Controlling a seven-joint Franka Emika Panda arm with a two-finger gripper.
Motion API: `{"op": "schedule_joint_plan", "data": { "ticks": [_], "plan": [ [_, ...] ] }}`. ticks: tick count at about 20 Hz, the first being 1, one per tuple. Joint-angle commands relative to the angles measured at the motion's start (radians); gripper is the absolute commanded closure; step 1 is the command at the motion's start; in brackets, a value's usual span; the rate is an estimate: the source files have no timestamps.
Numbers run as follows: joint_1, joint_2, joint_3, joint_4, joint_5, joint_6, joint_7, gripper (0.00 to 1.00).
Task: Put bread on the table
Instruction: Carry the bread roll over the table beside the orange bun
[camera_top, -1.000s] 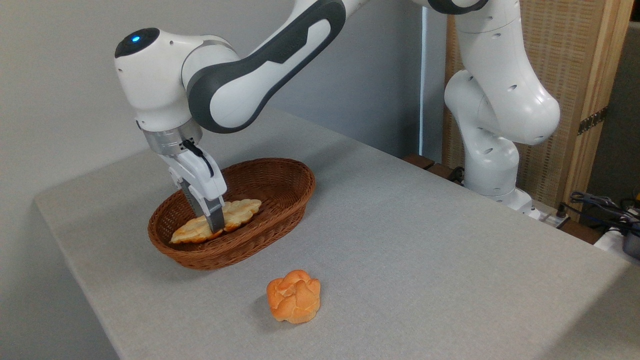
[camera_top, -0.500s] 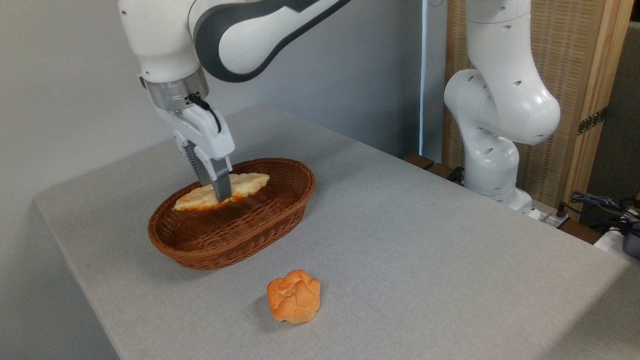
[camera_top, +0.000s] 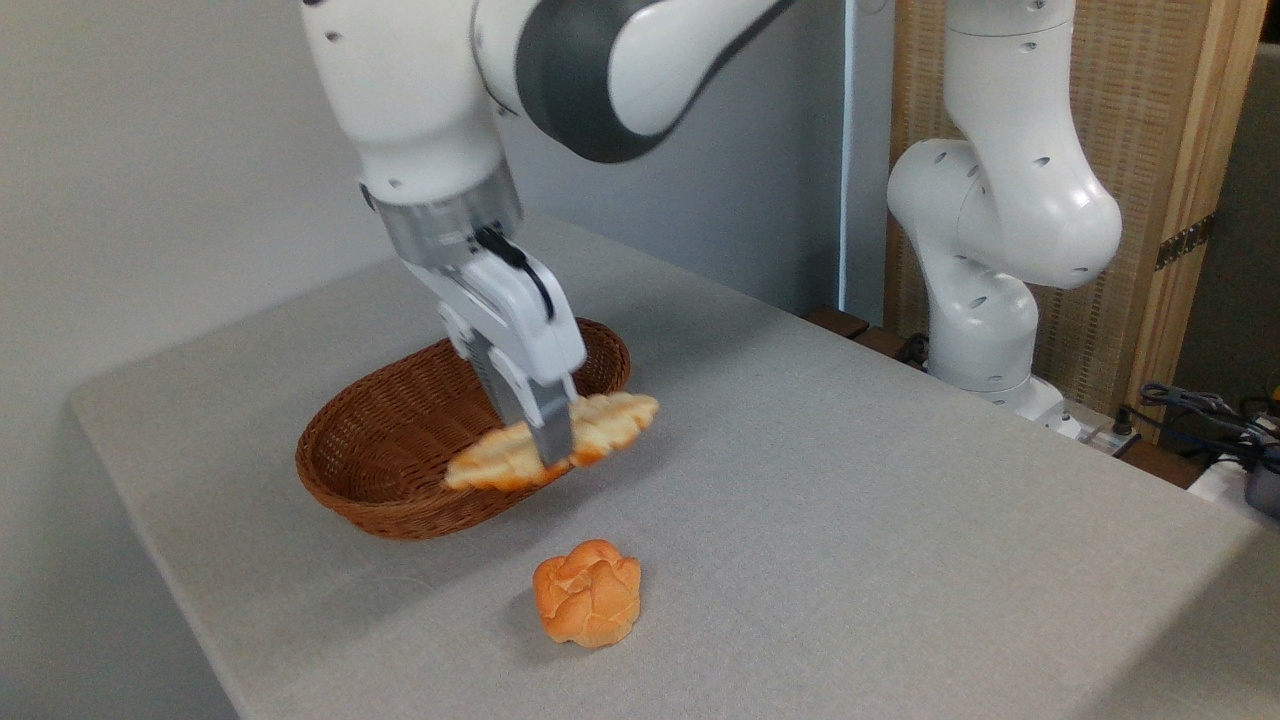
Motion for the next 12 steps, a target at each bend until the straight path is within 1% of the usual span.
{"op": "schedule_joint_plan", "data": {
  "ticks": [1,2,3,4,12],
  "plan": [
    [-0.011,-0.031,0.024,-0.111,0.083,0.023,0.068,0.37],
    [-0.011,-0.029,0.032,-0.136,0.097,0.041,0.071,0.36],
    [-0.011,-0.029,0.032,-0.151,0.104,0.051,0.072,0.25],
    [-0.011,-0.029,0.032,-0.153,0.104,0.051,0.072,0.00],
    [-0.013,-0.028,0.040,-0.150,0.104,0.060,0.072,0.00]
  ]
}}
